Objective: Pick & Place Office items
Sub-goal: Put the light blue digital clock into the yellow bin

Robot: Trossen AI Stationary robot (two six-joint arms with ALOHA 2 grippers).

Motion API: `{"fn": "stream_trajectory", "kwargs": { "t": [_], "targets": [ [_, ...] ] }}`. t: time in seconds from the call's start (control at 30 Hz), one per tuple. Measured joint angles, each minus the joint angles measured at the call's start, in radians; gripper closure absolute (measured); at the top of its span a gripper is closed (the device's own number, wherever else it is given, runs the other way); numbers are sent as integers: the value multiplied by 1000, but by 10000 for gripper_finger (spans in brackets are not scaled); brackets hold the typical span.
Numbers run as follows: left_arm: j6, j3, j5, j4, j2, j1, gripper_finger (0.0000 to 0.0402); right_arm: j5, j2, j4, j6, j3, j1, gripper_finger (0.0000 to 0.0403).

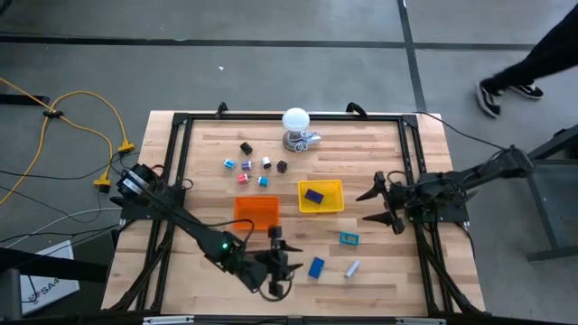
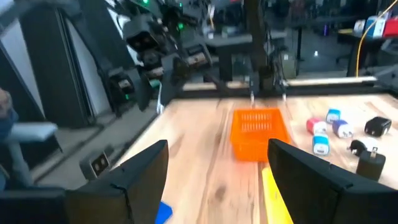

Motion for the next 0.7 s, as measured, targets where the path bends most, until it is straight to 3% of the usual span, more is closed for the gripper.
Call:
{"fn": "stream_trajectory", "kwargs": {
  "t": [0.33, 0.7],
  "targets": [
    [-185, -201, 0, 80, -150, 58, 236, -4, 326, -63, -82, 210, 40, 140],
    [-150, -453, 13, 465, -262, 48, 236, -50, 659, -97, -161, 378, 112, 140]
  ]
}}
